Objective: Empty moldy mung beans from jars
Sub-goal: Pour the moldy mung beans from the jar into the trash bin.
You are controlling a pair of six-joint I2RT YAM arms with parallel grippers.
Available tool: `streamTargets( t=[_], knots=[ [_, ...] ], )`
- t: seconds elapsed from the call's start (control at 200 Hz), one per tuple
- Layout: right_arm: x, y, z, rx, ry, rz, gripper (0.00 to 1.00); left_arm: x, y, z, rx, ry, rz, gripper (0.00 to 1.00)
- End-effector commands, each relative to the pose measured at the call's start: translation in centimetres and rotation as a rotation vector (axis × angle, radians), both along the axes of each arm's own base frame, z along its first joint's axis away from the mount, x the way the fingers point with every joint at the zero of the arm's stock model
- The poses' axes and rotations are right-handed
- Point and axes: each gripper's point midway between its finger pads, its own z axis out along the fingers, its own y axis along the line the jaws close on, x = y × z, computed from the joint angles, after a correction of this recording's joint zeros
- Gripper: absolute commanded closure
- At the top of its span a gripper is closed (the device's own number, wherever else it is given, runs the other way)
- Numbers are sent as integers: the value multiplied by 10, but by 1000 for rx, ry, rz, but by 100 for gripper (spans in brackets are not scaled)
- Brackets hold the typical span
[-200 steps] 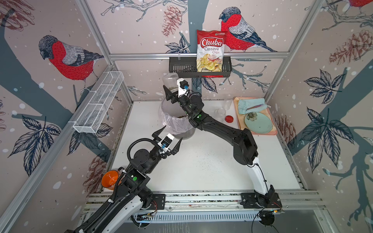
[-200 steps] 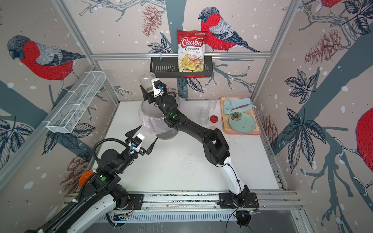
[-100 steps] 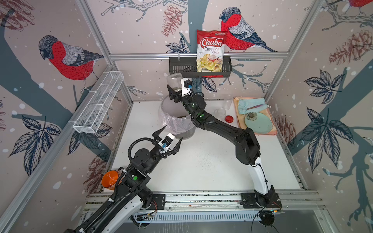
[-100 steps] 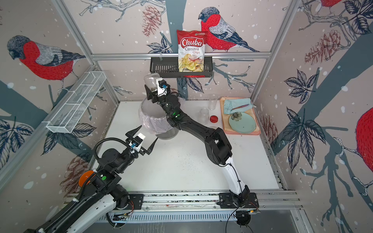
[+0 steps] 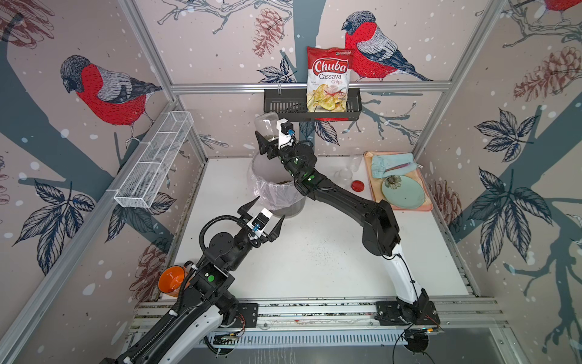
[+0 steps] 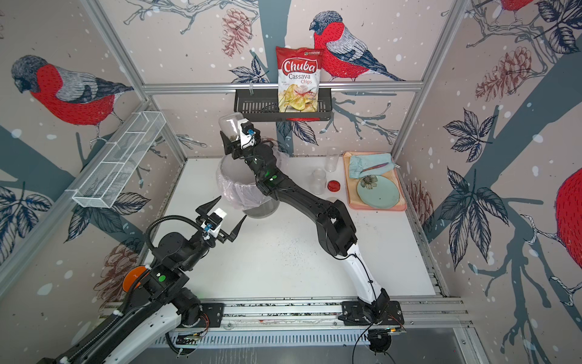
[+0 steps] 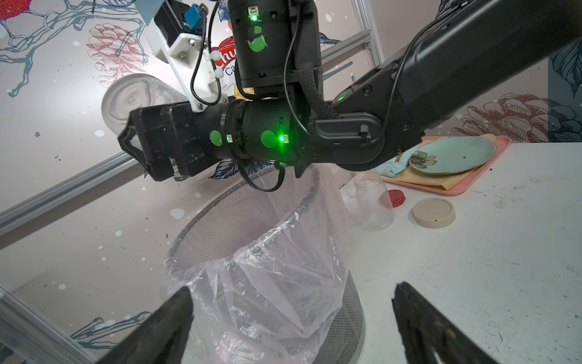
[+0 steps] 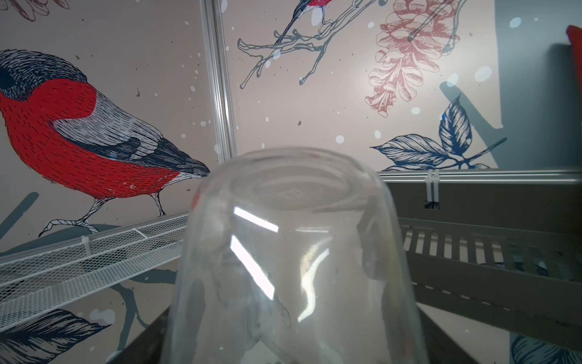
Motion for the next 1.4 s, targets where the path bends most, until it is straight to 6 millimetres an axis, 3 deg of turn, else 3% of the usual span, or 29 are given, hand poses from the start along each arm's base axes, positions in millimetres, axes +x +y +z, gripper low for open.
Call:
streamTargets(
  t=[0.0, 0.05, 0.095, 0.135, 0.19, 0.29, 0.33, 0.37, 0.4, 0.495, 0.54, 0.6, 0.67, 0.7, 0.75, 0.795, 0.83, 0.86, 0.89, 0.94, 0.986, 1.016, 1.081, 1.216, 1.391],
  knots=[
    [-32, -27, 40, 151, -142, 11, 69, -1, 2, 17, -29, -54, 9, 4],
    [-5, -14, 30, 92, -64, -25, 71, -1, 3, 16, -31, -59, 14, 4],
    [6, -9, 31, 63, -1, -28, 71, -2, 3, 17, -33, -61, 11, 4],
    [-7, -9, 32, 45, -13, 6, 71, -2, 2, 17, -30, -54, 3, 4],
    [-32, -26, 37, 138, -131, 28, 71, -2, 2, 17, -29, -54, 6, 4],
    [6, -14, 31, 87, -21, -21, 72, -2, 3, 17, -34, -62, 9, 4],
    [-8, -13, 29, 64, -33, 23, 72, -2, 2, 17, -32, -55, 2, 4],
    [-28, -25, 35, 116, -113, 30, 72, -2, 2, 17, -30, -53, 4, 4],
    [-32, -33, 40, 176, -157, 12, 72, -2, 3, 16, -30, -55, 8, 4],
    [12, -10, 34, 93, -27, -33, 73, -2, 3, 16, -30, -61, 12, 4],
    [-1, -4, 31, 55, -33, 13, 73, -2, 2, 18, -26, -56, 6, 4],
    [-22, -20, 36, 142, -138, 10, 72, -2, 3, 17, -23, -54, 9, 4],
    [7, -9, 36, 97, -53, -28, 74, -2, 5, 17, -27, -68, 19, 4],
    [10, -4, 34, 67, -14, -28, 74, -2, 5, 17, -27, -68, 19, 4],
    [-9, -4, 27, 36, -36, 11, 74, -2, 4, 17, -24, -60, 14, 4],
    [-26, -24, 37, 144, -149, 0, 73, -2, 4, 16, -22, -59, 16, 4],
    [-13, -25, 42, 152, -130, -36, 75, -2, 5, 15, -26, -64, 20, 4],
    [6, -17, 35, 117, -69, -43, 76, -2, 4, 16, -28, -68, 17, 4],
    [12, -14, 31, 98, -19, -37, 76, -3, 3, 16, -30, -68, 12, 4],
    [-8, -19, 28, 104, -42, 19, 76, -2, 2, 17, -27, -61, 7, 4],
    [-39, -42, 41, 224, -180, 47, 75, -2, 3, 15, -25, -57, 13, 4],
    [-46, -49, 42, 257, -208, 36, 74, -1, 4, 15, -25, -62, 20, 4],
    [-46, -45, 46, 245, -215, 34, 75, -2, 5, 15, -29, -64, 20, 4],
    [-69, -47, 50, 281, -309, 39, 75, -1, 1, 12, -25, -41, 5, 4],
    [-77, -52, 63, 317, -388, 36, 75, -1, 0, 9, -27, -32, -2, 4]
  ],
)
